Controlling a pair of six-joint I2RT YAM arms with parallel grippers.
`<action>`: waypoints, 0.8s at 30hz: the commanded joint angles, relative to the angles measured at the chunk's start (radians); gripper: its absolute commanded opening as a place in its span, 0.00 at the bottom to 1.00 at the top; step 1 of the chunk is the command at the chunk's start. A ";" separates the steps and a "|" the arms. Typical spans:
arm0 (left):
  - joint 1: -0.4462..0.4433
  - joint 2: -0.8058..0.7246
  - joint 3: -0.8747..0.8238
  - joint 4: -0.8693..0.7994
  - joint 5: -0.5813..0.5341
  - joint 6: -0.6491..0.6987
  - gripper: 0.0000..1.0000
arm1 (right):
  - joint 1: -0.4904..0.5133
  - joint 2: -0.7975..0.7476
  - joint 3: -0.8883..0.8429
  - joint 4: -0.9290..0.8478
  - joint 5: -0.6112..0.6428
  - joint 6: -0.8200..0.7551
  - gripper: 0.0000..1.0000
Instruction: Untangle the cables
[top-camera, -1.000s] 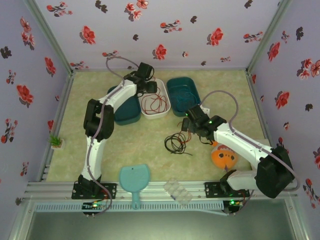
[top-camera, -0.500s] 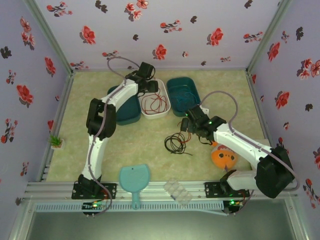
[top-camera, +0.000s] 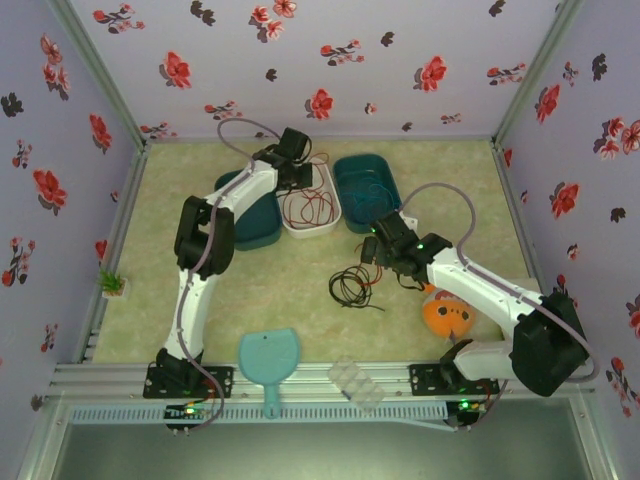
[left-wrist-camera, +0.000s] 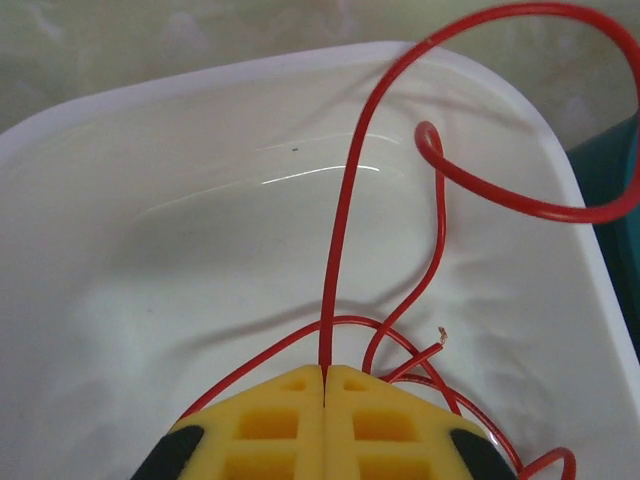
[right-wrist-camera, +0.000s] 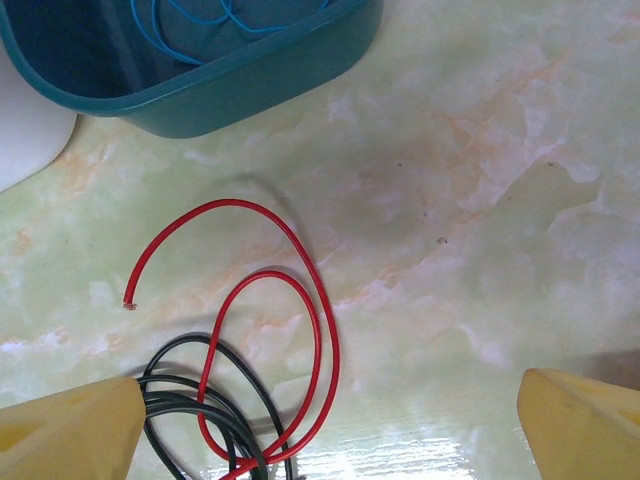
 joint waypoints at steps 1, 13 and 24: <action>-0.011 -0.097 -0.042 0.027 0.004 0.002 0.00 | -0.006 -0.006 -0.015 0.012 0.002 -0.014 0.97; -0.032 -0.238 -0.154 -0.025 -0.019 0.019 0.00 | -0.006 -0.019 -0.016 0.005 0.011 -0.025 0.96; -0.053 -0.178 -0.199 -0.133 -0.151 0.005 0.00 | -0.006 -0.020 -0.009 -0.012 0.027 -0.030 0.96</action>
